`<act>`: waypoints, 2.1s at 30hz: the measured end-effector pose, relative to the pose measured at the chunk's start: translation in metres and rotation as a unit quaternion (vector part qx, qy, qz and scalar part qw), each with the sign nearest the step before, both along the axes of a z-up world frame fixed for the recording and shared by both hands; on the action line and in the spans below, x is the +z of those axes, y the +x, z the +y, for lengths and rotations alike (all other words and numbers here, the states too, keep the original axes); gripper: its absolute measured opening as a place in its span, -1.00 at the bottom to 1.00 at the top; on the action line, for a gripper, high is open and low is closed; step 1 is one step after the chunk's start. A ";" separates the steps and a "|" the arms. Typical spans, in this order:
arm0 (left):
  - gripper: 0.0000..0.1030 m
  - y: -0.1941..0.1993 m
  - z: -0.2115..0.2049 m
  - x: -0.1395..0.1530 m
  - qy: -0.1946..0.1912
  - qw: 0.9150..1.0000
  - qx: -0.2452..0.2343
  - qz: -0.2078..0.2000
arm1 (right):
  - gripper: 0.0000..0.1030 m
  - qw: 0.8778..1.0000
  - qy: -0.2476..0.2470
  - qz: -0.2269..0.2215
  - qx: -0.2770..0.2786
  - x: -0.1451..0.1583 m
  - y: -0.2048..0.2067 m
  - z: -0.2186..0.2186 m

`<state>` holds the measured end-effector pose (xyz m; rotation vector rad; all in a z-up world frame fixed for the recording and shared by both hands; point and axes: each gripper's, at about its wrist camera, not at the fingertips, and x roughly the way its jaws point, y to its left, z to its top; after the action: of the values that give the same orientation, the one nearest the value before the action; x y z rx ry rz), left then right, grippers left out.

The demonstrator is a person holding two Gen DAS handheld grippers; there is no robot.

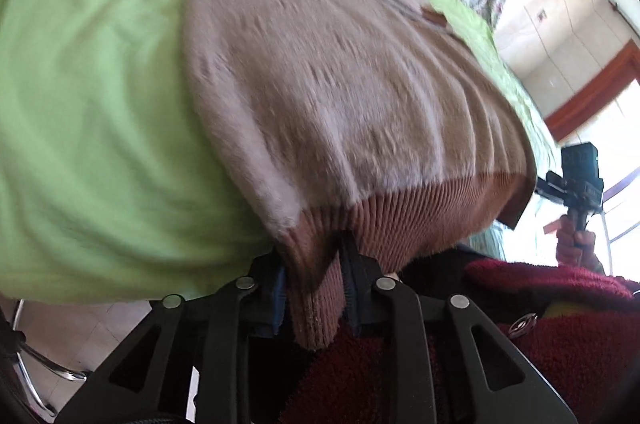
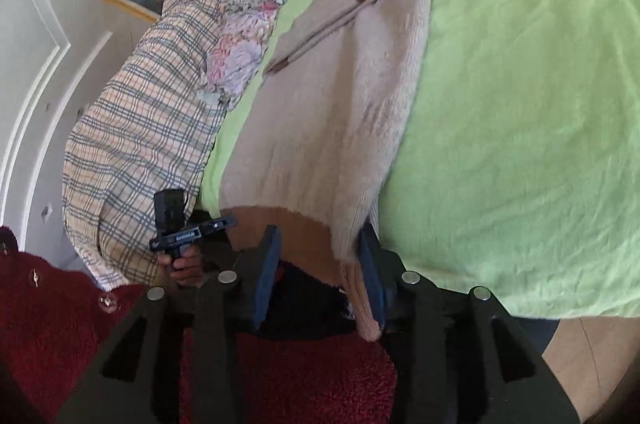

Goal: Fold small clothes
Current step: 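Grasp the brown hem with the left gripper while the right gripper grasps the hem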

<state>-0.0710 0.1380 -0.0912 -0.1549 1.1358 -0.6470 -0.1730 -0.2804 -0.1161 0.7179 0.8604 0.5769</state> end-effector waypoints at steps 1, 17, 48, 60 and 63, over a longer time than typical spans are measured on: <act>-0.48 0.001 -0.004 -0.002 0.003 1.000 -0.007 0.001 | -0.20 1.000 -0.003 0.003 0.005 -0.001 0.000 0.000; -0.86 -0.001 -0.017 0.002 0.002 0.999 -0.035 -0.020 | -0.62 0.995 -0.030 0.029 0.085 -0.013 0.021 0.033; -0.91 0.182 -0.025 0.189 -0.124 0.953 0.101 -0.258 | -0.84 0.978 -0.024 -0.180 -0.100 0.154 0.169 -0.048; -0.91 0.373 -0.064 0.127 -0.034 0.975 0.134 -0.174 | -0.84 0.984 -0.071 -0.076 -0.144 0.111 0.356 -0.083; -0.90 0.399 -0.065 0.098 -0.021 0.979 0.142 -0.145 | -0.84 0.985 -0.086 -0.043 -0.145 0.086 0.384 -0.086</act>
<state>0.3280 0.0731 0.0067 -0.2457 0.7993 -0.4226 0.2105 -0.3660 -0.0296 0.6415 0.6995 0.2683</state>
